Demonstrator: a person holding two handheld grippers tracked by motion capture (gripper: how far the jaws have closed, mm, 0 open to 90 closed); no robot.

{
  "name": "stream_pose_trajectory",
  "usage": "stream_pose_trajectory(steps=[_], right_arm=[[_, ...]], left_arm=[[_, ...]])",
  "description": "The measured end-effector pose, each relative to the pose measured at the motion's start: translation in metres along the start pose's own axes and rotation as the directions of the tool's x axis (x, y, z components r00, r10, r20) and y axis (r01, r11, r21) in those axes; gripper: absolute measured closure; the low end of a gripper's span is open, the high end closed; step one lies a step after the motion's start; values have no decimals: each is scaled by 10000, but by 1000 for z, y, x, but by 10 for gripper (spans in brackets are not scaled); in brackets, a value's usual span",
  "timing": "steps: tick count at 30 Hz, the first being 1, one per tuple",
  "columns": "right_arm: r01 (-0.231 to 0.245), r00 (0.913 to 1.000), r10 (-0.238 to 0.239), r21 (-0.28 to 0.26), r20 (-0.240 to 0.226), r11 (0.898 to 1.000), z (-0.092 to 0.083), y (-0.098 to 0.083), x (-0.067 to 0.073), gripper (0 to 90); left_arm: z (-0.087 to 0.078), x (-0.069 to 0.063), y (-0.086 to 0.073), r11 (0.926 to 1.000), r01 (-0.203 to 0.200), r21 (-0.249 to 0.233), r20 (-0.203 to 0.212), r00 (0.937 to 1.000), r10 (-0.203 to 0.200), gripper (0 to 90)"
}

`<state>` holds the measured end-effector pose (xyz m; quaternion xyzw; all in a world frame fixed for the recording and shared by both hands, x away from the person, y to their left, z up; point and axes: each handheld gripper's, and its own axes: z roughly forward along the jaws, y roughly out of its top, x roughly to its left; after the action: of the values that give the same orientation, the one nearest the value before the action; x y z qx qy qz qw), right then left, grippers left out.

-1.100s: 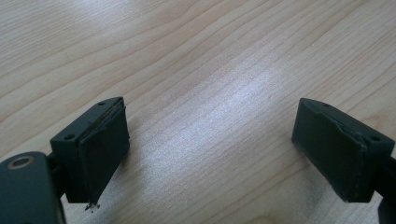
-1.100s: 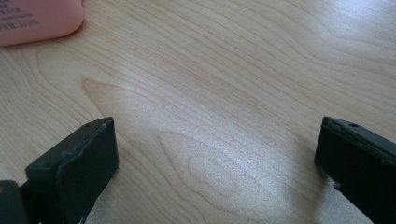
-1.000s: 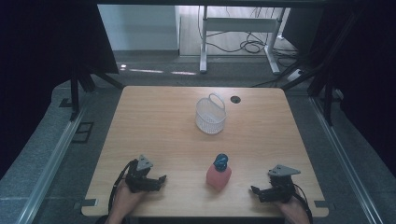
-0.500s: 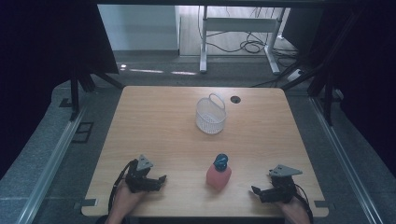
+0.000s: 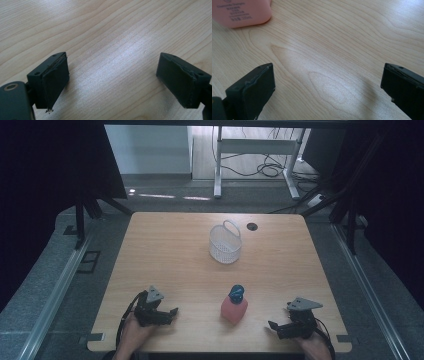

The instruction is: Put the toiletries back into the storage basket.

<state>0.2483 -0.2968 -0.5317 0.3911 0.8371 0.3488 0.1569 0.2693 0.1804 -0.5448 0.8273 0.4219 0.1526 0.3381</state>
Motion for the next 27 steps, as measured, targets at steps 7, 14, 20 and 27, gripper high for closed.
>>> stream_pose_trajectory(steps=[7,14,20,27], right_arm=[[31,10000,-31,-9,-86,10000,-1,2,2,0],[131,9998,-133,-100,-171,9999,-3,5,6,0],[264,9992,-269,-175,-288,9995,-5,9,9,0],[335,9983,-349,-303,-470,9990,-7,14,13,0]], left_arm=[[0,0,0,10000,-1,0,2,10000,1,106],[0,0,0,10000,-1,-2,4,10000,1,106],[0,0,0,10000,-1,-3,4,10000,1,106],[0,0,0,10000,-2,-1,2,10000,2,106]])
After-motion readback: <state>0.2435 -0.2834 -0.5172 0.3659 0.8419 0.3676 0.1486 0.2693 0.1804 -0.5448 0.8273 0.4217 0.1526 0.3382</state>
